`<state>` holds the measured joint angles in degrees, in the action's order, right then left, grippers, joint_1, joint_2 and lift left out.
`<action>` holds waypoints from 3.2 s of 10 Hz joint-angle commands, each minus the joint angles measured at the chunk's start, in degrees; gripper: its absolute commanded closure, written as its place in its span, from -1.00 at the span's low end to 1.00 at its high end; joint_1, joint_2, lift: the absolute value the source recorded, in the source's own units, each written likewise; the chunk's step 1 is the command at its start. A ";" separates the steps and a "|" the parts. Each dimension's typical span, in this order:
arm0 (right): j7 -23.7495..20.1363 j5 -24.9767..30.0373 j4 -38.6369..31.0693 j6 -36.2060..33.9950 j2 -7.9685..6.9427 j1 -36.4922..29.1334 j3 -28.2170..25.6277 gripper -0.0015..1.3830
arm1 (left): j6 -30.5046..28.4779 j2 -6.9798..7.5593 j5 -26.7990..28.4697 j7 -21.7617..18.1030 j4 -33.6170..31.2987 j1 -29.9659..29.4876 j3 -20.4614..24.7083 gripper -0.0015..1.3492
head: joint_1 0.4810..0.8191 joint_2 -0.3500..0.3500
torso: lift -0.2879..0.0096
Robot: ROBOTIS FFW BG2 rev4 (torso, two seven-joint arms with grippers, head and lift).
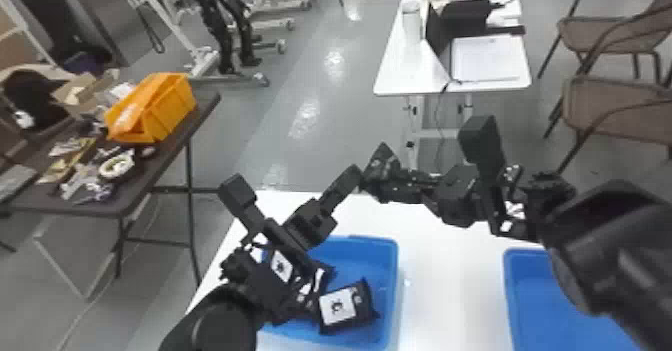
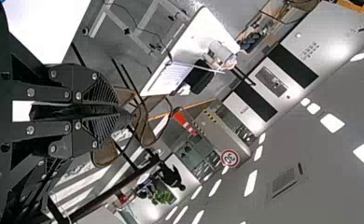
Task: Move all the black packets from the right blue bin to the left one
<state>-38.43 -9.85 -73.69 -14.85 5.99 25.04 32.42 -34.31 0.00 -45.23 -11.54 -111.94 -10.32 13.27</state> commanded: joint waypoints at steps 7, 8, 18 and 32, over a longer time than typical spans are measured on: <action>-0.07 -2.11 1.00 0.17 0.25 1.42 3.53 0.56 | -3.84 1.94 -3.02 -4.02 2.95 2.50 -1.14 -0.76 | 0.27 0.87 | 0.94; -0.07 -2.28 1.09 0.08 0.25 1.33 3.53 0.56 | -4.01 2.02 -2.93 -4.11 3.13 2.50 -1.14 -0.35 | 0.27 0.87 | 0.94; -0.07 -3.25 1.88 0.17 0.16 1.07 3.35 0.33 | 1.96 0.35 -0.56 -2.44 2.51 0.65 -1.58 0.81 | 0.27 0.88 | 0.94; 21.90 3.52 -33.36 2.19 -2.30 -37.52 -31.46 -0.75 | 27.89 -0.15 39.43 12.07 -2.58 -16.22 -2.46 -0.68 | 0.27 0.69 | 0.94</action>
<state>-16.71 -5.38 -106.19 -15.16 3.69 -10.60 1.33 -10.01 0.00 -6.51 0.47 -113.43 -25.84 11.74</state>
